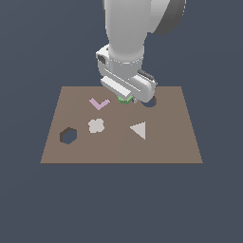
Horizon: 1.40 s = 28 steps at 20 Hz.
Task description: Insert a designated object into the corresponding slot on a board.
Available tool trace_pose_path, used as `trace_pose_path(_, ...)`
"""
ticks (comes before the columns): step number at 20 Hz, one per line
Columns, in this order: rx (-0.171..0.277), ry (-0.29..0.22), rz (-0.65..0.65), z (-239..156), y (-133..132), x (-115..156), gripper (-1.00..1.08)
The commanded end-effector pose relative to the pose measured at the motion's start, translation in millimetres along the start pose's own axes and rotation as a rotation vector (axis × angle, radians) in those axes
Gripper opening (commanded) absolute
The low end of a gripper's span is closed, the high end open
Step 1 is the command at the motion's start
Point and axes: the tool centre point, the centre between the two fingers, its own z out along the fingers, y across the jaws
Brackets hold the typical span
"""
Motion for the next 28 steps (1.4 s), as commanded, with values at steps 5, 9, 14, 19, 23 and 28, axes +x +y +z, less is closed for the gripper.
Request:
trace_pose_path(5,0.000,0.000,0.001,5,0,0,1.00)
trace_pose_path(9,0.000,0.001,0.003,16,0,0,1.00)
trace_pose_path(14,0.000,0.001,0.004,20,0,0,-1.00)
trace_pose_path(19,0.000,0.001,0.004,20,0,0,-1.00)
trace_pose_path(23,0.000,0.001,0.004,20,0,0,-1.00)
trace_pose_path(28,0.001,0.001,0.004,15,0,0,-1.00)
